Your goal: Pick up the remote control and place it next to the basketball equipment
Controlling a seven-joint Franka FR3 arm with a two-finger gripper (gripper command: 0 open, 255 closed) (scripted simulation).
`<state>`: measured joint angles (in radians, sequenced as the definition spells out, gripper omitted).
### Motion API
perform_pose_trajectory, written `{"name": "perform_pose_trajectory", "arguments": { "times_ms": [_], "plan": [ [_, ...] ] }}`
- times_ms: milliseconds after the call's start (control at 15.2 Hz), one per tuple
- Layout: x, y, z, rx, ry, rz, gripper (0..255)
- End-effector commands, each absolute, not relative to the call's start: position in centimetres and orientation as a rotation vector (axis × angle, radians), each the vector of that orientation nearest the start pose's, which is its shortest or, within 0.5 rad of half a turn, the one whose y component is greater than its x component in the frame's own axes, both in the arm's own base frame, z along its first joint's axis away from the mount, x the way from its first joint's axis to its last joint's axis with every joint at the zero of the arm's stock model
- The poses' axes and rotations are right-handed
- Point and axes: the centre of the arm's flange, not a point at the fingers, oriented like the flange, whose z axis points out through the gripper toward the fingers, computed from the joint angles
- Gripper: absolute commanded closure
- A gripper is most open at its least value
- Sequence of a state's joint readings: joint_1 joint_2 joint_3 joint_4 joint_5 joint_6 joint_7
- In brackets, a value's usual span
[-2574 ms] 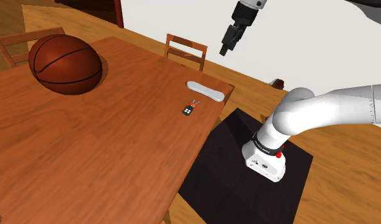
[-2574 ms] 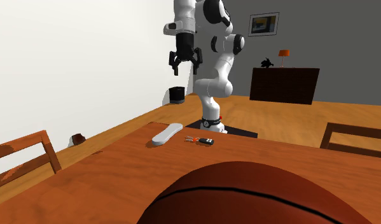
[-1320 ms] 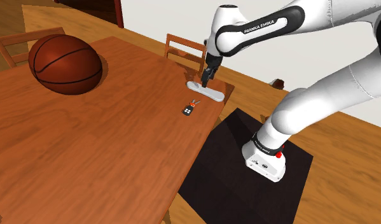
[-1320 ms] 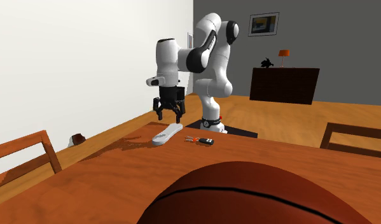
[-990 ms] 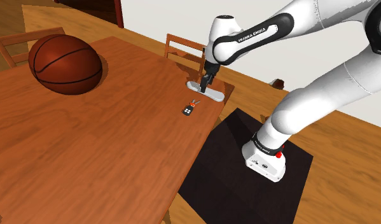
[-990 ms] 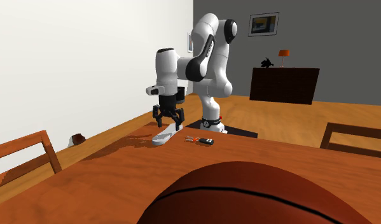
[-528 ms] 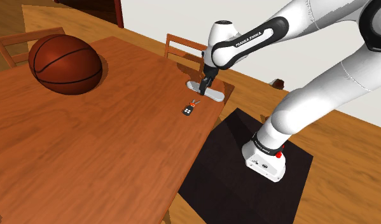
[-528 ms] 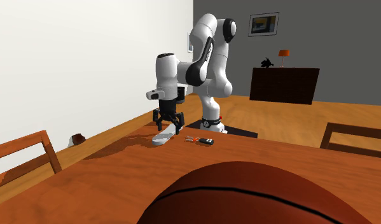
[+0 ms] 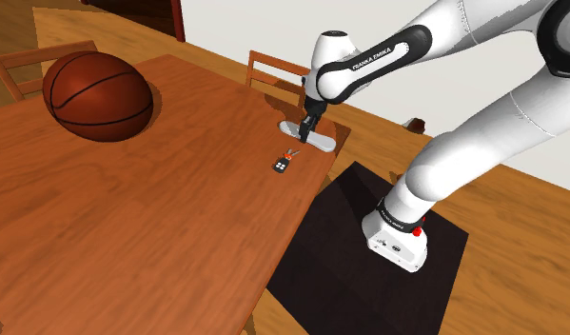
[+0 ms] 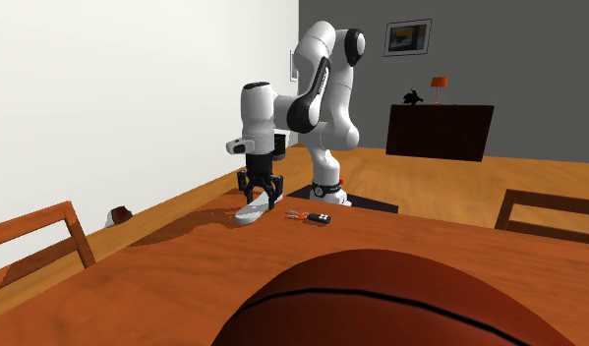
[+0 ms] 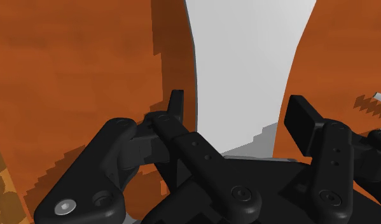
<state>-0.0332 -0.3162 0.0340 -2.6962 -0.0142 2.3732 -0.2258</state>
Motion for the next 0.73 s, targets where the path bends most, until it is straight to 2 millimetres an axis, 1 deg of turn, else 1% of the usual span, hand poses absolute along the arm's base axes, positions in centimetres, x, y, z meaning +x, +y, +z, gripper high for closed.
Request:
{"name": "perform_pose_trajectory", "arguments": {
  "times_ms": [0,264,660],
  "plan": [
    [39.2,-0.1,33.0,-3.139,-0.371,0.014,255],
    [39.2,-0.1,33.0,-3.139,-0.371,0.014,255],
    [39.2,-0.1,36.2,-3.139,-0.371,0.014,255]
  ]
}}
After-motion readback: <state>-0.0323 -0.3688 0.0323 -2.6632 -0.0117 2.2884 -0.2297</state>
